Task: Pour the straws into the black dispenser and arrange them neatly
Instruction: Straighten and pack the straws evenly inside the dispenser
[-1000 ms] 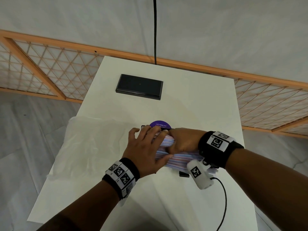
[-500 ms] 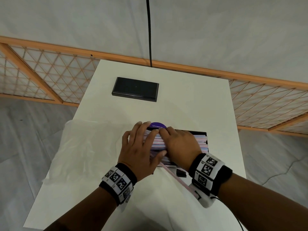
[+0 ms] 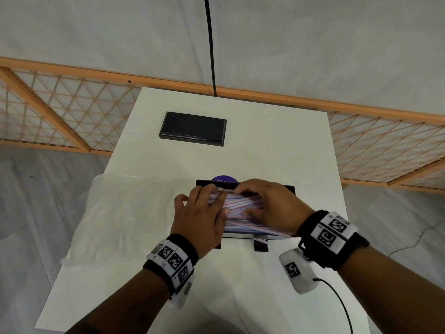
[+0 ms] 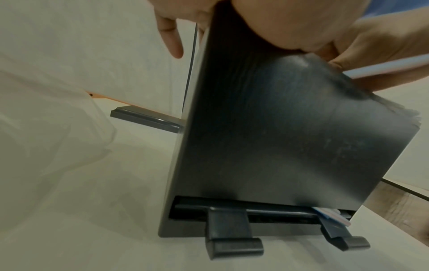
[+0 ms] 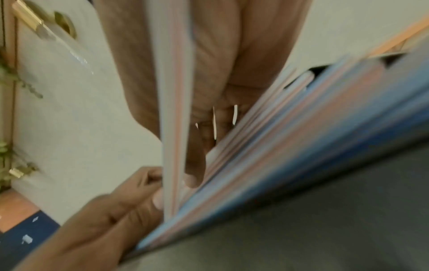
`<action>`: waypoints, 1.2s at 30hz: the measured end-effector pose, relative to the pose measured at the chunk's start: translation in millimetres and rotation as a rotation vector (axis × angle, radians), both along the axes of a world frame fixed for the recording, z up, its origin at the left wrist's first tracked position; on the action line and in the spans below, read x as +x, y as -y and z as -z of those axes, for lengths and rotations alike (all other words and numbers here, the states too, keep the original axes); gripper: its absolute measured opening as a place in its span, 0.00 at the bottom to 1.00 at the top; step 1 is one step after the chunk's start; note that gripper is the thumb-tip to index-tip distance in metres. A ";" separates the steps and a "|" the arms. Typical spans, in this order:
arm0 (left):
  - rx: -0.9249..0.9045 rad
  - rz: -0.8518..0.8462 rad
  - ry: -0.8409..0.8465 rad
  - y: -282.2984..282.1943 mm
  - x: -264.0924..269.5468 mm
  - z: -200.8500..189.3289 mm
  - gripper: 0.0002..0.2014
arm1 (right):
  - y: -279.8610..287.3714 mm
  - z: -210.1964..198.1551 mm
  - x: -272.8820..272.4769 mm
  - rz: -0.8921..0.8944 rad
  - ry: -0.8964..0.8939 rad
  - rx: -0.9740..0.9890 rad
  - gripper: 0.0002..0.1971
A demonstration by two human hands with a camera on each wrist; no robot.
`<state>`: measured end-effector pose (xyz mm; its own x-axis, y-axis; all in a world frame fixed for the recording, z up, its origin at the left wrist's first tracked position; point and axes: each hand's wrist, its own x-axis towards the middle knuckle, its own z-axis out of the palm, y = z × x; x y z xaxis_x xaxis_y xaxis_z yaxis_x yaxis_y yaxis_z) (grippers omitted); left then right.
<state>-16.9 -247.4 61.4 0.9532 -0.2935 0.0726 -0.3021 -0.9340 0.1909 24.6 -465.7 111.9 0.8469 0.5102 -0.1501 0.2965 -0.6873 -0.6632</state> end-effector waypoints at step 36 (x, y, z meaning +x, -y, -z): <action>0.492 0.262 -0.390 39.7 98.8 -53.7 0.12 | -28.6 37.6 -42.3 0.130 0.192 -0.471 0.42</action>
<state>81.9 -287.1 115.1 0.7754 -0.4290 -0.4633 -0.5253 -0.8454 -0.0963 -17.7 -437.1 74.3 0.9334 0.3139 -0.1740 0.2748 -0.9369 -0.2160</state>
